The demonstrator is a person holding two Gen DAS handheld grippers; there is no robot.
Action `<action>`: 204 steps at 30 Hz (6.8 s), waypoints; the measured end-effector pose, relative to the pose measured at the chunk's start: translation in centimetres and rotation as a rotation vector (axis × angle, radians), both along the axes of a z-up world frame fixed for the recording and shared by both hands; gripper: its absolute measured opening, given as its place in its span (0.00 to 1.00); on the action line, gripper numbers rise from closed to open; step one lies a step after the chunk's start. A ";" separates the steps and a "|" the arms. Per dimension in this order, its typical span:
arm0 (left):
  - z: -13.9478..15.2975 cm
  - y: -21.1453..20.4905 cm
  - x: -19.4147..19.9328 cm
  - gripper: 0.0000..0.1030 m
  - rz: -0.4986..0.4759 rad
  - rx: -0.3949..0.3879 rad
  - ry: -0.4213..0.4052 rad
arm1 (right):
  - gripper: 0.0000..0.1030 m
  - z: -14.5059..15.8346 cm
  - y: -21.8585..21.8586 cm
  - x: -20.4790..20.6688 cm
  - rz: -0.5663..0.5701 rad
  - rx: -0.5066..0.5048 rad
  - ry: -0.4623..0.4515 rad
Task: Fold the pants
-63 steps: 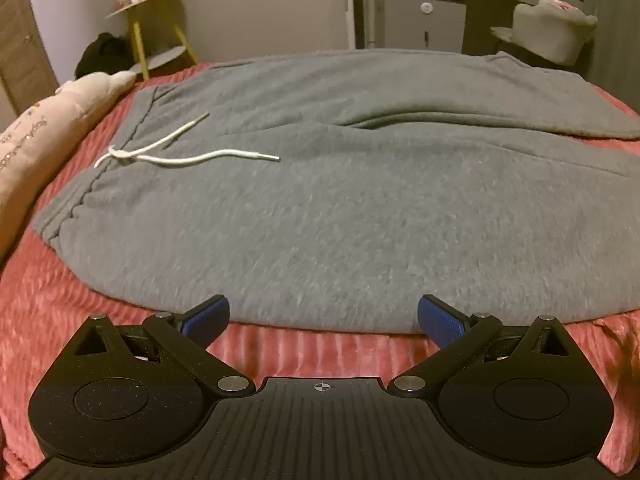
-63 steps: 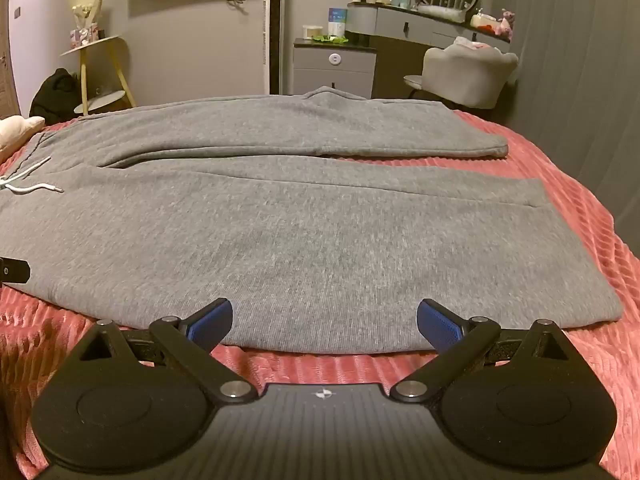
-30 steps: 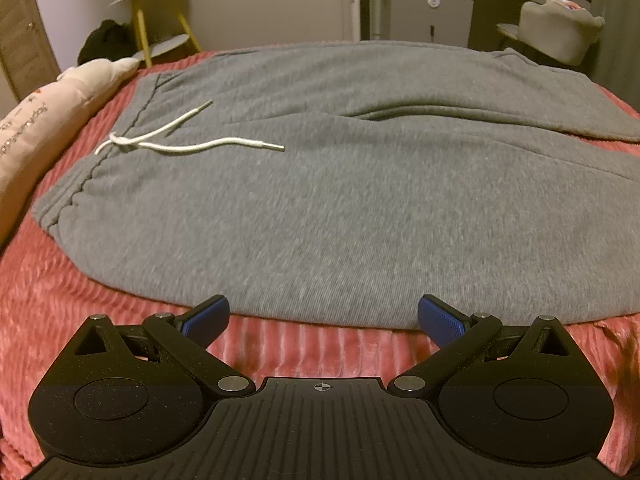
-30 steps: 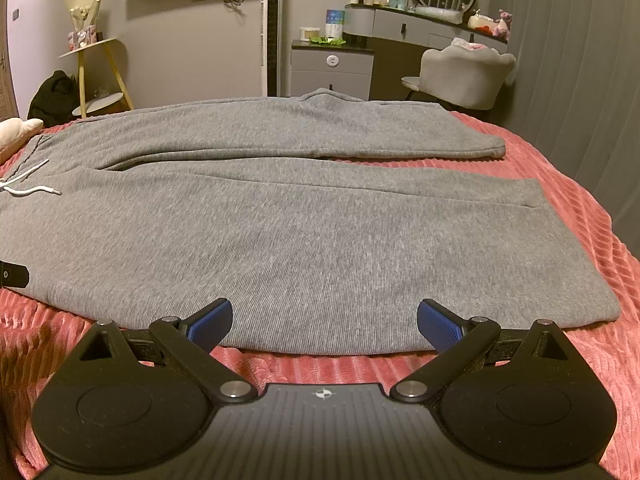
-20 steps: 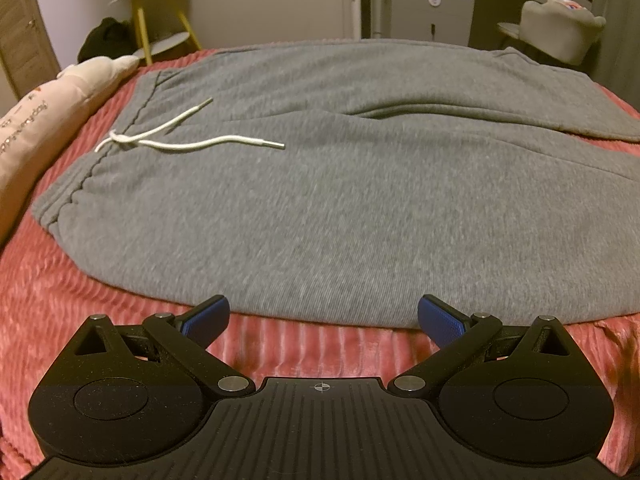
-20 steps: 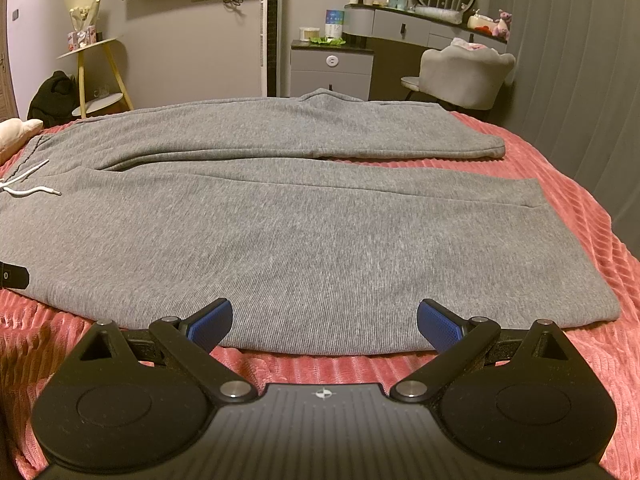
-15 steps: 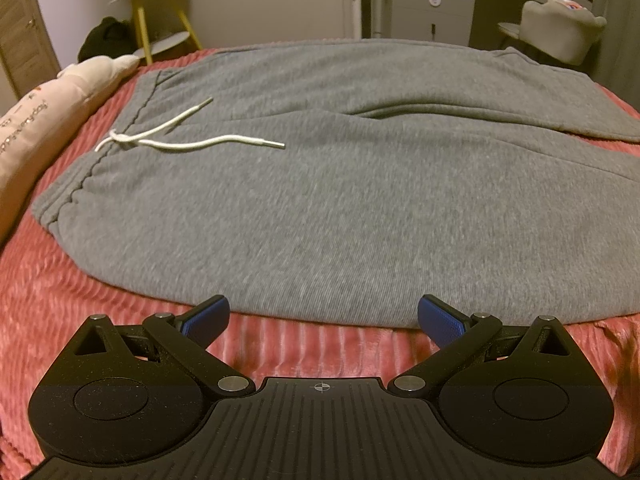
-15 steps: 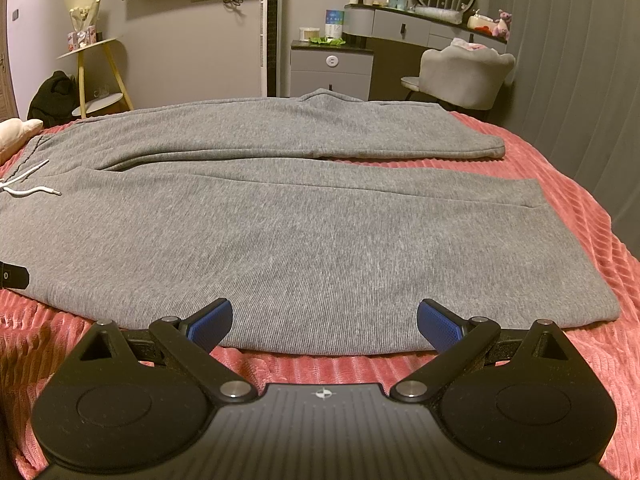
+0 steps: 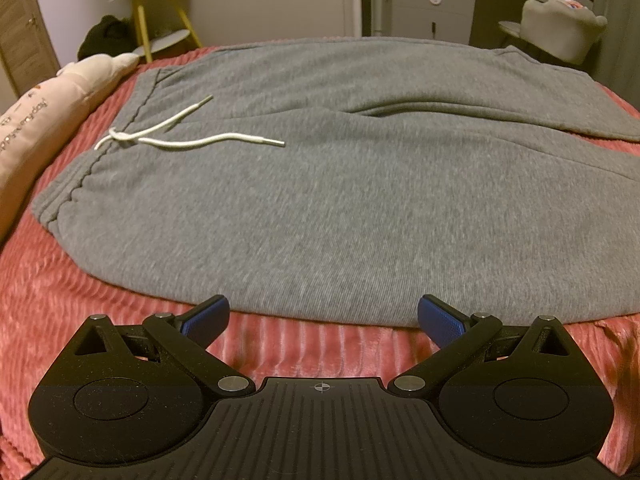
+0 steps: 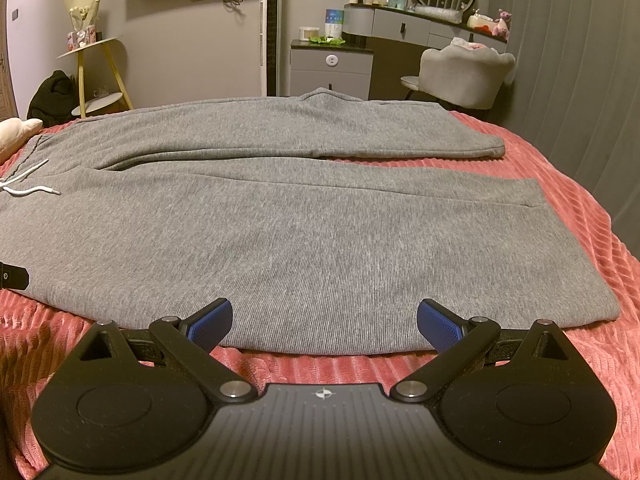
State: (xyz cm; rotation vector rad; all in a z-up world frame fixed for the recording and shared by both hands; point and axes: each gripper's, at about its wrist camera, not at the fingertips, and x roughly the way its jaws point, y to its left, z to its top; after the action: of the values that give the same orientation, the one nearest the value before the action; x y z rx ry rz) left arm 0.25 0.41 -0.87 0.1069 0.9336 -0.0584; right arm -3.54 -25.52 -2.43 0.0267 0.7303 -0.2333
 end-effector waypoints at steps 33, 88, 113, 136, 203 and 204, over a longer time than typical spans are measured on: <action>0.3 0.0 0.4 1.00 -0.008 -0.001 0.020 | 0.96 -0.4 -0.6 0.7 -0.029 0.015 0.015; -6.2 5.6 15.7 1.00 0.523 0.018 -0.306 | 0.44 -3.8 -16.9 48.1 -0.602 0.339 0.099; -4.7 7.1 13.2 1.00 0.554 -0.152 -0.302 | 0.69 -0.4 -12.3 13.5 -0.380 0.063 -0.294; -1.2 12.5 36.3 0.54 0.486 -0.552 0.041 | 0.18 -5.3 -16.0 17.7 -0.431 0.132 -0.203; -1.9 26.7 11.9 0.13 0.482 -0.586 -0.296 | 0.06 -1.5 -26.4 -3.5 -0.660 0.598 -0.379; -1.6 26.6 11.8 0.13 0.476 -0.581 -0.319 | 0.06 -0.6 -26.1 -3.8 -0.637 0.583 -0.430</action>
State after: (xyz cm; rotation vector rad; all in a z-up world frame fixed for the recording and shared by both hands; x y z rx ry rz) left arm 12.04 27.01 -2.49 -0.6275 0.5749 0.1269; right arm -7.32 -51.58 -3.05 0.8490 0.3192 -0.5937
